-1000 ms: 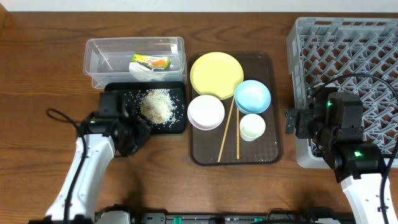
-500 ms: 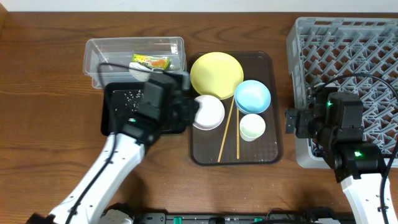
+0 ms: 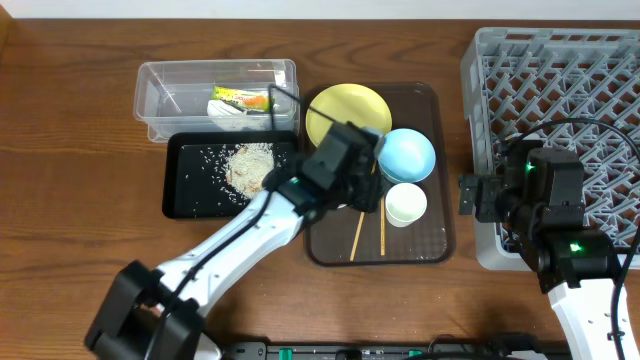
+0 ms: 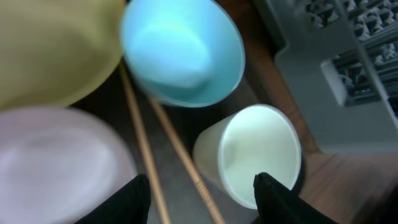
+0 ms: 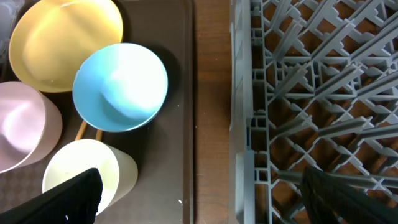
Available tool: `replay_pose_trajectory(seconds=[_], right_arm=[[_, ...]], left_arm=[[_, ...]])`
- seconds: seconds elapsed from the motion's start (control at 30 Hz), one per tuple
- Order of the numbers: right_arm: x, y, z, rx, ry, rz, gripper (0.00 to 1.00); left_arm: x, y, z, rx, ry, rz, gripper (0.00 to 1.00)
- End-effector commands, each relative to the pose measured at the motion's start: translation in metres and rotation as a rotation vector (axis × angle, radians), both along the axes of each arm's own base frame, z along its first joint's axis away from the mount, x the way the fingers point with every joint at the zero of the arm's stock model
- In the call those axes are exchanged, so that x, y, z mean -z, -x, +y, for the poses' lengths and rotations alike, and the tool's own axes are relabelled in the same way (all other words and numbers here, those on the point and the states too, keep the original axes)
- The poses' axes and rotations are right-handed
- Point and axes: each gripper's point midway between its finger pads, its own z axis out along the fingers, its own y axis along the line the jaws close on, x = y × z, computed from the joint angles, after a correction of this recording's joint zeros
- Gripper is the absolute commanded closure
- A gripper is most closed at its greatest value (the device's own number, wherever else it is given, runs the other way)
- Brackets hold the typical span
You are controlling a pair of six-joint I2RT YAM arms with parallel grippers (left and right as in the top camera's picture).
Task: Sort waste into correct bins and load items into the dishwasher rack
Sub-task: 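Grasp the cream cup on the brown tray with the left gripper, then hand the cream cup from the left gripper to the right gripper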
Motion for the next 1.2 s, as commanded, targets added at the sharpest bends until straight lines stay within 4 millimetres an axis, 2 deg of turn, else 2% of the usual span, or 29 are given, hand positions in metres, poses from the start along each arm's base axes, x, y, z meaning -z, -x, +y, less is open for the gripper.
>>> replay_pose_trajectory(seconds=[0.0,0.13,0.3,0.37,0.47,0.6,0.63,0.67,0.73,0.9,1.07,1.17], right_arm=[[-0.006,-0.001,0.003,-0.004,-0.011,-0.012,0.01],[-0.007,-0.002,0.003,-0.004,-0.011,-0.015,0.01],[-0.007,-0.002,0.003,-0.004,-0.011,-0.015,0.01],[-0.007,-0.002,0.003,-0.004,-0.011,-0.014,0.01],[-0.007,-0.002,0.003,-0.004,-0.011,-0.014,0.01],[-0.007,-0.002,0.003,-0.004,-0.011,-0.014,0.01],[-0.007,-0.002,0.003,-0.004,-0.011,-0.014,0.01],[-0.007,-0.002,0.003,-0.004,-0.011,-0.014,0.01],[-0.007,-0.003,0.003,-0.004,-0.011,-0.019,0.01],[-0.015,-0.01,0.004,-0.004,-0.014,-0.062,0.01],[-0.023,-0.026,0.007,-0.011,-0.029,-0.123,0.01],[-0.015,-0.029,0.028,-0.104,-0.109,-0.091,0.01]], left_arm=[[-0.019,-0.014,-0.011,0.005,0.013,-0.042,0.43],[0.003,-0.012,-0.013,-0.036,-0.002,0.042,0.44],[0.033,0.005,-0.027,0.01,-0.052,0.1,0.46],[0.047,0.011,-0.03,0.023,-0.08,0.118,0.5],[0.064,0.015,-0.031,0.026,-0.122,0.14,0.6],[0.07,0.014,-0.027,0.015,-0.145,0.147,0.81],[0.069,0.013,-0.025,0.009,-0.148,0.143,0.81],[0.069,0.012,-0.021,-0.001,-0.156,0.143,0.88],[0.065,0.011,-0.014,-0.013,-0.162,0.152,0.94],[0.046,0.005,0.012,-0.089,-0.139,0.197,0.94],[-0.015,-0.012,0.023,-0.127,0.133,0.256,0.94],[-0.049,-0.035,0.042,-0.209,0.32,0.304,0.94]])
